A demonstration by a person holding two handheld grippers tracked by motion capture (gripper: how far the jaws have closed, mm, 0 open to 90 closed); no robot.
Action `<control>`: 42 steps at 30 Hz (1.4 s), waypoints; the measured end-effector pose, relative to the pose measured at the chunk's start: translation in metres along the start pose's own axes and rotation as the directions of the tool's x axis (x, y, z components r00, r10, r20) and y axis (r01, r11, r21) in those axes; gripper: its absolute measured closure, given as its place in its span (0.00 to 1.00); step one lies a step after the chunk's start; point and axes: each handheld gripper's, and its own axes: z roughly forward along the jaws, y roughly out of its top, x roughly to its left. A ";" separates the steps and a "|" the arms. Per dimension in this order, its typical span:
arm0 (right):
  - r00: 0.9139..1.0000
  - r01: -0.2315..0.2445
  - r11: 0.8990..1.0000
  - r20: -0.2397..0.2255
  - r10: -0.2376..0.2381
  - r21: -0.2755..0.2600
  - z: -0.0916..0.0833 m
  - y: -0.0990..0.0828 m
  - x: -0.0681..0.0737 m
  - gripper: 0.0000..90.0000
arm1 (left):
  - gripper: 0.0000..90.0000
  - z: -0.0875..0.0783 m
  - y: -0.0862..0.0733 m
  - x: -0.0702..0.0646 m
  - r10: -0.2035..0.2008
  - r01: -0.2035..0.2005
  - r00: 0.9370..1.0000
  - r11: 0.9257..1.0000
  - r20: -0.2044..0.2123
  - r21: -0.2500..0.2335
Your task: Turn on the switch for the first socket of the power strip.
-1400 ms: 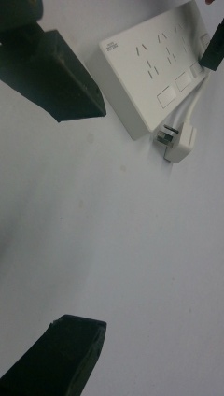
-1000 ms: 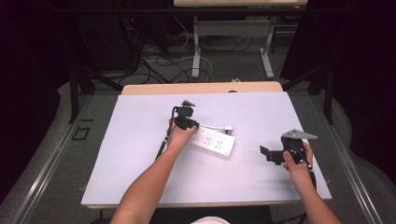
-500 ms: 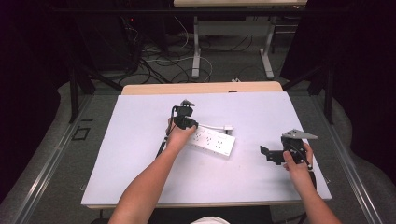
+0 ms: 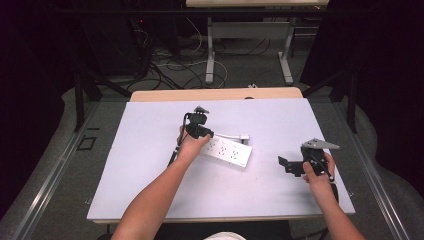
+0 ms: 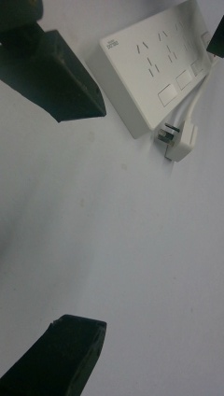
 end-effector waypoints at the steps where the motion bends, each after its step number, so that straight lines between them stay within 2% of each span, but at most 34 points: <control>1: 1.000 -0.003 1.000 0.000 0.003 0.001 0.000 0.000 0.000 0.00 | 0.88 0.000 0.000 -0.001 -0.010 0.010 1.000 1.000 0.008 -0.003; 5: 1.000 -0.003 1.000 0.000 0.003 0.000 0.000 0.000 0.000 0.00 | 0.84 -0.004 0.000 -0.003 0.008 -0.008 1.000 1.000 0.011 -0.005; 8: 1.000 -0.004 1.000 -0.001 0.004 0.001 0.000 0.000 0.000 0.00 | 0.79 -0.006 0.000 -0.006 0.000 0.000 1.000 1.000 0.022 -0.011; 9: 1.000 -0.005 1.000 -0.005 0.005 0.000 0.000 0.000 0.000 0.00 | 0.78 -0.008 0.000 -0.006 0.011 -0.011 1.000 1.000 0.021 -0.014; 11: 1.000 -0.004 1.000 -0.004 0.004 -0.001 0.000 0.000 0.000 0.00 | 0.76 -0.010 0.000 -0.008 -0.001 0.001 1.000 1.000 0.029 -0.017; 17: 1.000 -0.005 1.000 -0.005 0.005 -0.001 0.000 0.000 0.000 0.00 | 0.69 -0.015 -0.001 -0.011 0.022 -0.022 0.999 1.000 0.031 -0.014; 23: 1.000 -0.005 1.000 -0.002 0.005 0.002 0.000 0.000 0.000 0.00 | 0.62 -0.020 -0.003 -0.015 0.033 -0.032 0.998 0.999 0.058 -0.019; 24: 1.000 -0.005 1.000 -0.002 0.005 0.001 0.000 0.000 0.000 0.00 | 0.60 -0.021 -0.003 -0.016 0.049 -0.048 0.997 0.999 0.055 -0.018; 26: 1.000 -0.004 1.000 -0.001 0.004 0.001 0.000 0.000 0.000 0.00 | 0.59 -0.022 -0.004 -0.018 0.042 -0.040 0.997 0.999 0.064 -0.025; 27: 1.000 -0.005 1.000 -0.005 0.005 0.000 0.000 0.000 0.000 0.00 | 0.58 -0.024 -0.004 -0.017 0.061 -0.059 0.996 0.998 0.071 -0.019; 29: 1.000 0.000 1.000 -0.003 0.000 0.001 0.000 -0.001 -0.001 0.00 | 0.56 -0.025 -0.005 -0.020 0.054 -0.052 0.996 0.998 0.076 -0.026; 30: 1.000 0.001 1.000 -0.003 -0.001 0.001 0.000 -0.001 -0.001 0.00 | 0.55 -0.026 -0.005 -0.020 0.071 -0.069 0.995 0.997 0.077 -0.025; 31: 1.000 0.001 1.000 -0.001 -0.001 0.001 0.000 -0.001 -0.001 0.00 | 0.54 -0.026 -0.006 -0.021 0.063 -0.061 0.995 0.998 0.077 -0.028; 36: 1.000 -0.006 1.000 0.000 0.006 -0.004 -0.001 -0.001 -0.002 0.00 | 0.48 -0.030 -0.008 -0.024 0.096 -0.094 0.992 0.995 0.079 -0.020; 37: 1.000 -0.004 1.000 0.000 0.004 -0.002 -0.001 -0.001 -0.003 0.00 | 0.47 -0.032 -0.008 -0.024 0.112 -0.111 0.990 0.994 0.080 -0.022; 38: 1.000 -0.006 1.000 0.008 0.006 -0.010 0.000 -0.002 -0.002 0.00 | 0.46 -0.033 -0.009 -0.025 0.102 -0.101 0.991 0.995 0.081 -0.024; 42: 1.000 -0.012 1.000 0.001 0.012 0.003 -0.002 -0.003 -0.002 0.00 | 0.44 -0.039 -0.012 -0.024 0.134 -0.131 0.986 0.991 0.104 -0.036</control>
